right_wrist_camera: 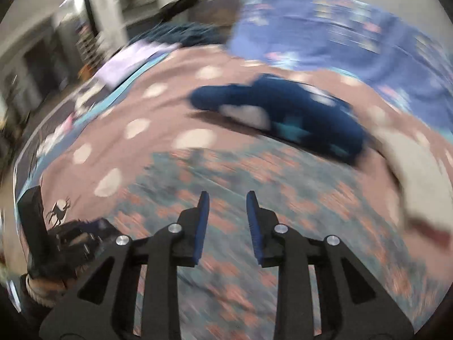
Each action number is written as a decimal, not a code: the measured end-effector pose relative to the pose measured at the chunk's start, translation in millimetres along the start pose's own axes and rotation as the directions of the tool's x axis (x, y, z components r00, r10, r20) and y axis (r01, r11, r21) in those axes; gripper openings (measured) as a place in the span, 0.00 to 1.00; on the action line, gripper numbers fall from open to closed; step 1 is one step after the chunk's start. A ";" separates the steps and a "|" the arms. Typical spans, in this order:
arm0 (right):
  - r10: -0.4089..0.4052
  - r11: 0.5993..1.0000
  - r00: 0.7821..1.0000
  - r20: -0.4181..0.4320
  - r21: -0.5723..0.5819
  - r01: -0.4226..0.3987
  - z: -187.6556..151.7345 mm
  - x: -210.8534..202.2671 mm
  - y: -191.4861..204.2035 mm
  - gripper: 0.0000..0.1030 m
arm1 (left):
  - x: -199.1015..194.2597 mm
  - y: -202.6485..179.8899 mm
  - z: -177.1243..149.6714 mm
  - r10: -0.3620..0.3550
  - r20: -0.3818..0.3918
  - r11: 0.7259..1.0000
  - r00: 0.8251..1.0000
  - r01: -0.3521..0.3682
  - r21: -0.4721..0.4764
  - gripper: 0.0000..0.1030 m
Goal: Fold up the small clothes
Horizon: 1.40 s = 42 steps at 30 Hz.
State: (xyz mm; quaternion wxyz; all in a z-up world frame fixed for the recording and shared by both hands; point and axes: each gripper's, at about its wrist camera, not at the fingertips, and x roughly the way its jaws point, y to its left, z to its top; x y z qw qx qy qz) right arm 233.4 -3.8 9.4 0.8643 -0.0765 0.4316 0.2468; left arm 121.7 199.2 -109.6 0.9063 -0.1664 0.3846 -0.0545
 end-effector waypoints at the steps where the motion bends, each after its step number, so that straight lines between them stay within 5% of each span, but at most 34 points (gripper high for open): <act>1: 0.018 1.000 1.000 -0.019 -0.014 -0.018 9.2 12.3 12.4 0.27 | -0.6 -1.6 -0.7 0.012 0.003 1.000 1.000 -0.012 0.007 0.29; 6: 0.068 0.991 0.988 -0.136 -0.103 -0.082 51.6 89.3 81.4 0.29 | -3.8 -5.8 -0.5 0.043 0.020 0.998 0.999 -0.044 0.039 0.29; 12: 0.043 0.990 0.965 -0.258 -0.118 -0.075 59.9 154.0 108.8 0.39 | -1.5 6.4 1.3 0.004 0.004 1.000 1.000 -0.004 -0.016 0.29; 14: 0.018 0.991 0.956 -0.292 -0.121 -0.055 58.3 174.4 114.2 0.24 | -1.7 8.4 1.1 -0.006 0.007 1.000 1.000 0.006 -0.027 0.29; 15: -0.021 0.991 0.956 -0.293 -0.135 -0.019 57.1 181.5 114.8 0.03 | -2.5 8.0 1.1 -0.007 0.012 1.000 1.000 0.007 -0.027 0.27; 18: 0.018 0.996 0.975 -0.220 -0.080 -0.036 68.3 177.2 110.8 0.02 | -8.1 4.2 0.2 0.001 0.041 1.000 0.999 -0.001 -0.013 0.06; 22: 0.077 0.996 0.978 -0.191 -0.019 -0.082 74.6 179.7 102.7 0.02 | -19.6 -4.3 -2.0 0.060 0.096 0.998 0.994 -0.063 0.019 0.03; 24: 0.107 0.992 0.972 -0.210 -0.035 -0.117 69.6 186.4 101.4 0.06 | -17.3 -3.6 -2.4 0.072 0.080 0.997 0.994 -0.074 0.022 0.03; 27: 0.131 0.991 0.977 -0.171 0.012 -0.130 65.2 168.2 89.1 0.33 | -12.0 5.3 -2.4 0.076 0.041 0.997 0.996 -0.076 -0.014 0.03; 29: 0.148 0.989 0.984 -0.095 0.044 -0.145 60.7 138.4 77.4 0.33 | -10.4 10.9 -2.2 0.069 0.025 0.997 0.997 -0.068 -0.036 0.03; 31: 0.175 0.983 0.984 -0.037 0.058 -0.173 49.2 102.6 62.8 0.23 | -8.7 12.6 -2.3 0.066 0.018 0.997 0.998 -0.066 -0.039 0.03; 35: 0.189 0.977 0.982 0.025 0.098 -0.190 -10.4 39.1 31.3 0.20 | -8.3 12.1 -2.6 0.072 0.009 0.997 0.997 -0.072 -0.036 0.05; 38: 0.065 0.985 0.997 0.039 0.158 -0.070 -71.8 11.7 -1.3 0.20 | -6.8 12.9 -3.7 0.078 -0.002 0.996 0.997 -0.078 -0.041 0.07; 40: -0.118 0.966 0.990 -0.077 0.223 0.132 -110.8 27.7 -30.3 0.28 | -4.8 12.6 -2.8 0.083 -0.007 0.996 0.997 -0.083 -0.036 0.11; 42: -0.060 0.967 0.998 0.018 0.251 0.054 -133.7 28.8 -47.4 0.28 | -2.9 11.6 -2.7 0.093 -0.013 0.995 0.996 -0.094 -0.027 0.11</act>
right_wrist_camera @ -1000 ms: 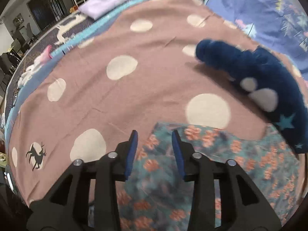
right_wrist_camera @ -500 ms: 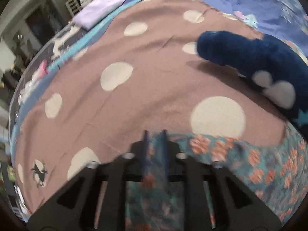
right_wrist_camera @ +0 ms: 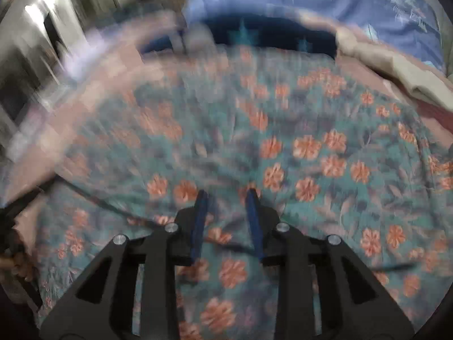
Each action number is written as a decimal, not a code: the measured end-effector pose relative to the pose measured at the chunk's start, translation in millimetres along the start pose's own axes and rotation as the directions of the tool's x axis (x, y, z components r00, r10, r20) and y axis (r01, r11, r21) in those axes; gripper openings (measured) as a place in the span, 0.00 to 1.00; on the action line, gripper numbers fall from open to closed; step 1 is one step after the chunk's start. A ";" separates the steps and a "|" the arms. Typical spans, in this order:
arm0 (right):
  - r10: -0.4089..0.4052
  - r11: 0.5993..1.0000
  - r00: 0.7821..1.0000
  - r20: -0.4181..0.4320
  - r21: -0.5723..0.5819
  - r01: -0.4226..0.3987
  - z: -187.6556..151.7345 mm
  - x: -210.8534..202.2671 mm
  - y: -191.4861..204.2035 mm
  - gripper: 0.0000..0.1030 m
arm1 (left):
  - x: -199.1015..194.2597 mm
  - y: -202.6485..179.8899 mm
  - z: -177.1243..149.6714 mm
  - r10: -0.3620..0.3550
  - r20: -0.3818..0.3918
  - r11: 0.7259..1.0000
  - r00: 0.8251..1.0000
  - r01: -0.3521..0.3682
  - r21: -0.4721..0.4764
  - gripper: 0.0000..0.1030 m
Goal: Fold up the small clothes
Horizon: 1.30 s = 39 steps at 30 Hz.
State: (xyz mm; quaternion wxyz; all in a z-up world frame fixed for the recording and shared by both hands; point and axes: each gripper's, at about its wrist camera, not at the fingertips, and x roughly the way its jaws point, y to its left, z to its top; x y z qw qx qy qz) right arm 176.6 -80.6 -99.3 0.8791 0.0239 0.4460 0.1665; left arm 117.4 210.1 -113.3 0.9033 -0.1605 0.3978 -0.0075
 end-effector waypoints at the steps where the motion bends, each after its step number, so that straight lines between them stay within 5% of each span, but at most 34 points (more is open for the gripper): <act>1: 0.022 1.000 1.000 -0.005 0.022 -0.022 2.2 -1.5 -3.6 0.28 | -0.5 -1.3 -0.1 0.007 0.001 1.000 1.000 -0.007 0.007 0.11; 7: -0.099 0.994 0.995 0.019 -0.035 0.100 2.1 2.7 23.5 0.30 | -42.2 -21.3 6.9 -0.031 0.097 0.997 0.995 0.024 0.074 0.11; 11: -0.004 0.999 1.000 0.027 0.040 0.003 2.3 -0.3 7.7 0.30 | -62.4 -72.4 16.0 -0.040 0.116 0.975 0.993 0.013 0.223 0.15; 15: 0.075 0.987 0.995 0.063 0.136 -0.084 -3.8 -14.6 -18.8 0.25 | -30.3 -117.3 20.4 -0.044 0.066 0.960 0.997 0.024 0.279 0.15; 18: 0.071 0.960 0.987 0.144 0.260 -0.107 -21.8 -60.3 -58.5 0.36 | 9.3 -135.4 13.3 -0.033 0.003 0.958 0.999 0.030 0.285 0.15; 22: -0.115 0.946 0.959 0.258 0.324 0.026 -48.2 -133.6 -136.1 0.43 | 52.4 -150.1 -9.0 0.061 -0.049 0.934 0.997 -0.039 0.355 0.16; 24: -0.256 0.899 0.927 0.275 0.421 0.123 -68.9 -172.5 -188.4 0.44 | 52.5 -153.0 -8.4 0.080 -0.046 0.928 0.996 -0.058 0.367 0.17; 27: -0.369 0.722 0.899 0.236 0.682 0.117 -117.4 -225.8 -279.3 0.44 | 52.4 -151.2 -9.6 0.078 -0.043 0.929 0.996 -0.057 0.366 0.17; 30: -0.385 0.538 0.882 0.273 0.842 -0.026 -168.5 -260.2 -343.3 0.39 | 52.9 -151.3 -10.2 0.081 -0.042 0.927 0.996 -0.060 0.369 0.17; 33: -0.370 0.420 0.864 0.341 0.891 -0.172 -198.8 -275.0 -375.2 0.39 | 54.1 -154.0 -11.2 0.097 -0.035 0.920 0.995 -0.077 0.384 0.18; 39: -0.432 0.364 0.823 0.368 0.906 -0.214 -189.7 -273.7 -401.5 0.41 | 53.0 -155.8 -11.6 0.086 -0.034 0.925 0.996 -0.067 0.373 0.18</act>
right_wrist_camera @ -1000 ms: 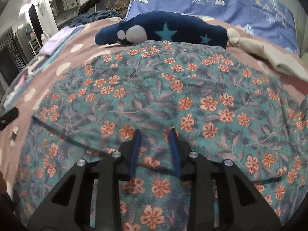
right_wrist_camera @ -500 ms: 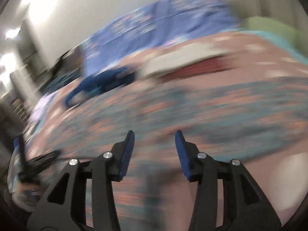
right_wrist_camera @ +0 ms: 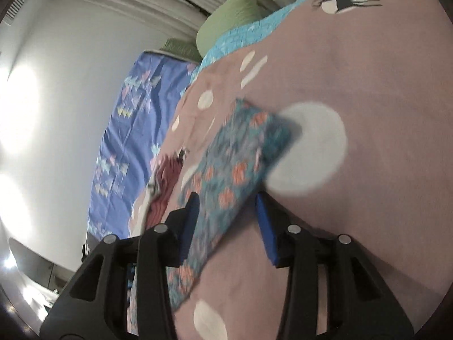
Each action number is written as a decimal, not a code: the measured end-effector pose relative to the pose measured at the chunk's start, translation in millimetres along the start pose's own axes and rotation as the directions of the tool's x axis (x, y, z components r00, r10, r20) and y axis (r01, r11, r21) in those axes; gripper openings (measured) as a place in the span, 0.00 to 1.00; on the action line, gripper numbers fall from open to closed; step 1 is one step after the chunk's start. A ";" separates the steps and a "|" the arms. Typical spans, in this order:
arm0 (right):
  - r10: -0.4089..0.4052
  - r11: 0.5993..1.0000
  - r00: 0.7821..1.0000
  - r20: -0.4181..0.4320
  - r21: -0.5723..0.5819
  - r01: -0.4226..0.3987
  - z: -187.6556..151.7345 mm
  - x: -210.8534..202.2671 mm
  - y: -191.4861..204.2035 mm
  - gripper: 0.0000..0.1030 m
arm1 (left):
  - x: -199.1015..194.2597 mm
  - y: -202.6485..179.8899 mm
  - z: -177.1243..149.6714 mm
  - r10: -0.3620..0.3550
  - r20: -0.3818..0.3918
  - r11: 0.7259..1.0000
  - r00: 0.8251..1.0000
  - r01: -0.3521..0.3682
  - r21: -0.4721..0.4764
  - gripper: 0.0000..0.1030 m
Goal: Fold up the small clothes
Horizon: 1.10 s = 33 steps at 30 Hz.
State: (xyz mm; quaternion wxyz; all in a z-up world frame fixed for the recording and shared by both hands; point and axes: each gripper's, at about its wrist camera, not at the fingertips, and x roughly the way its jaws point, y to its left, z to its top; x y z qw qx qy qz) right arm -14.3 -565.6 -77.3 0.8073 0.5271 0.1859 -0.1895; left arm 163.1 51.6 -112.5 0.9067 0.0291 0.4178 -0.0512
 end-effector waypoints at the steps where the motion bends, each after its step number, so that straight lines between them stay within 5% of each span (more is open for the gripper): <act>1: 0.001 1.000 1.000 0.016 0.017 -0.002 4.5 3.9 0.6 0.39 | -0.9 1.6 -0.3 -0.006 0.001 1.000 1.000 0.006 -0.006 0.19; 2: 0.002 0.999 1.000 0.027 0.032 -0.003 10.2 6.5 -0.7 0.37 | -1.1 2.9 -0.3 -0.011 0.001 1.000 1.000 0.011 -0.011 0.19; 4: -0.023 0.999 0.999 0.041 0.049 0.021 20.7 11.9 -6.5 0.13 | -1.4 4.4 -0.7 -0.015 0.002 1.000 1.000 0.015 -0.014 0.19; 6: -0.047 0.996 0.999 0.010 0.073 0.046 22.7 17.6 -9.5 0.04 | -1.1 4.6 -0.8 -0.013 0.002 1.000 1.000 0.013 -0.013 0.19; 8: 0.025 0.995 1.000 -0.018 0.100 -0.023 14.6 21.4 4.7 0.04 | -1.0 4.5 -0.8 -0.015 0.002 1.000 1.000 0.015 -0.014 0.19; 11: 0.168 0.984 0.982 -0.086 -0.038 -0.171 -18.0 24.9 63.3 0.03 | -0.5 5.3 -0.6 -0.021 0.001 1.000 1.000 0.021 -0.020 0.19; 13: 0.262 0.942 0.946 -0.190 -0.164 -0.294 -62.7 35.6 125.8 0.03 | -0.5 6.5 -0.3 -0.028 0.002 0.999 1.000 0.028 -0.025 0.19; 17: 0.356 0.833 0.829 -0.432 -0.256 -0.491 -162.3 63.8 210.8 0.03 | -1.7 13.5 -1.3 -0.066 0.009 0.996 0.998 0.067 -0.055 0.19; 19: 0.336 0.783 0.765 -0.550 -0.288 -0.552 -220.8 79.5 237.5 0.03 | -1.6 17.0 -1.8 -0.091 0.013 0.993 0.996 0.092 -0.074 0.21; 23: 0.150 0.736 0.711 -0.687 -0.403 -0.544 -320.6 111.3 240.4 0.03 | -0.5 23.8 -1.9 -0.145 0.020 0.984 0.989 0.146 -0.106 0.24; 28: 0.038 0.771 0.694 -0.719 -0.421 -0.478 -350.4 134.5 206.0 0.04 | 0.7 22.7 -2.0 -0.178 0.022 0.979 0.984 0.179 -0.102 0.35; 31: 0.049 0.746 0.705 -0.708 -0.444 -0.497 -357.3 124.1 198.8 0.04 | -0.6 17.4 -0.8 -0.210 0.026 0.974 0.977 0.211 -0.084 0.50; 33: 0.049 0.721 0.716 -0.697 -0.471 -0.508 -364.5 115.9 194.3 0.05 | -4.3 16.4 1.4 -0.224 0.034 0.969 0.974 0.226 -0.096 0.51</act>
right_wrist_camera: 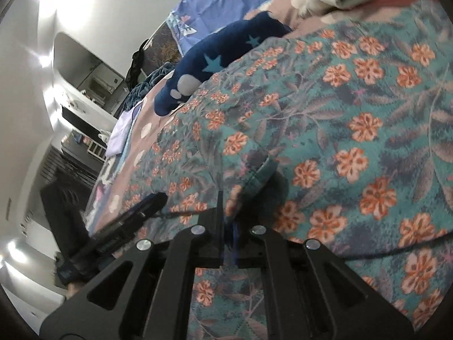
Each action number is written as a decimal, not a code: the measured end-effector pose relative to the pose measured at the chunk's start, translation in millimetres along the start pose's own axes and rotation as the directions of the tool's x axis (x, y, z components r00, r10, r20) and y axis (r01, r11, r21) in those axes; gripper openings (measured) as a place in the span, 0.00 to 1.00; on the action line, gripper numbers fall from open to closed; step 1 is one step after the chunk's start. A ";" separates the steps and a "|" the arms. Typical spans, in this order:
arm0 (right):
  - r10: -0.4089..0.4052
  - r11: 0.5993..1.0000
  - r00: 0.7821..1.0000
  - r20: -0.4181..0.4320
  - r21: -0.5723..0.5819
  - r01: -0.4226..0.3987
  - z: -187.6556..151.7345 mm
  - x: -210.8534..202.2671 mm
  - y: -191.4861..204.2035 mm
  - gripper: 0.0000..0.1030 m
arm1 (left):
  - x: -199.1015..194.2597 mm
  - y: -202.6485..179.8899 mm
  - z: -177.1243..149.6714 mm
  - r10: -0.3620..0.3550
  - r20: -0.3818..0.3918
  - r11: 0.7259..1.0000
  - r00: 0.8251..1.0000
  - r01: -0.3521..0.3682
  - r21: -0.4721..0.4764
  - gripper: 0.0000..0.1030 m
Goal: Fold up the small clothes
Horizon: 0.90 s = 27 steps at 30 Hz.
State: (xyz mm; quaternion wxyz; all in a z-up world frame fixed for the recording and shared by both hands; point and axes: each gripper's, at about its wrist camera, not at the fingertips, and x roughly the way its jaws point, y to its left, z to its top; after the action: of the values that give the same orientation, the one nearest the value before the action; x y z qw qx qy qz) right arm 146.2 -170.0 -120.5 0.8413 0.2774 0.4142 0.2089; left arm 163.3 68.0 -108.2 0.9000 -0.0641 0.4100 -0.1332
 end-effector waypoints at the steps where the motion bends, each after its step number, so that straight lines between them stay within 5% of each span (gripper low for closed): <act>1: 0.005 1.000 1.000 0.002 -0.005 -0.005 -0.5 -0.3 0.6 0.06 | -2.1 0.1 1.2 -0.034 0.003 0.999 0.999 0.034 -0.024 0.51; 5: 0.050 0.999 0.999 0.004 0.012 -0.050 5.3 -2.1 -7.3 0.06 | -5.1 -3.7 6.6 -0.281 0.009 0.949 0.960 0.279 -0.143 0.51; 7: 0.049 0.999 0.999 -0.005 -0.002 -0.049 6.1 -3.0 -4.3 0.09 | -3.2 -11.2 9.7 -0.339 0.004 0.929 0.941 0.335 -0.155 0.59; 12: 0.057 0.997 0.998 -0.028 -0.043 -0.058 -4.2 -9.9 4.1 0.11 | 16.4 -35.6 21.7 -0.451 -0.049 0.878 0.891 0.433 -0.206 0.63; 17: 0.072 0.997 0.997 -0.038 -0.038 -0.074 -11.8 -19.4 1.5 0.11 | 48.9 -62.7 23.7 -0.396 -0.160 0.911 0.904 0.364 -0.194 0.64; 27: 0.079 0.995 0.995 -0.060 -0.054 -0.082 -21.0 -27.3 2.1 0.13 | 53.1 -80.0 30.9 -0.362 -0.181 0.926 0.914 0.330 -0.186 0.61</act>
State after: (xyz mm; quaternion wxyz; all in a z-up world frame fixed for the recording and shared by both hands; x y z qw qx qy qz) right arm 113.3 -178.2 -113.8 0.8272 0.2640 0.4210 0.2621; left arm 205.0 -23.9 -108.2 0.8056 -0.1894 0.4947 -0.2652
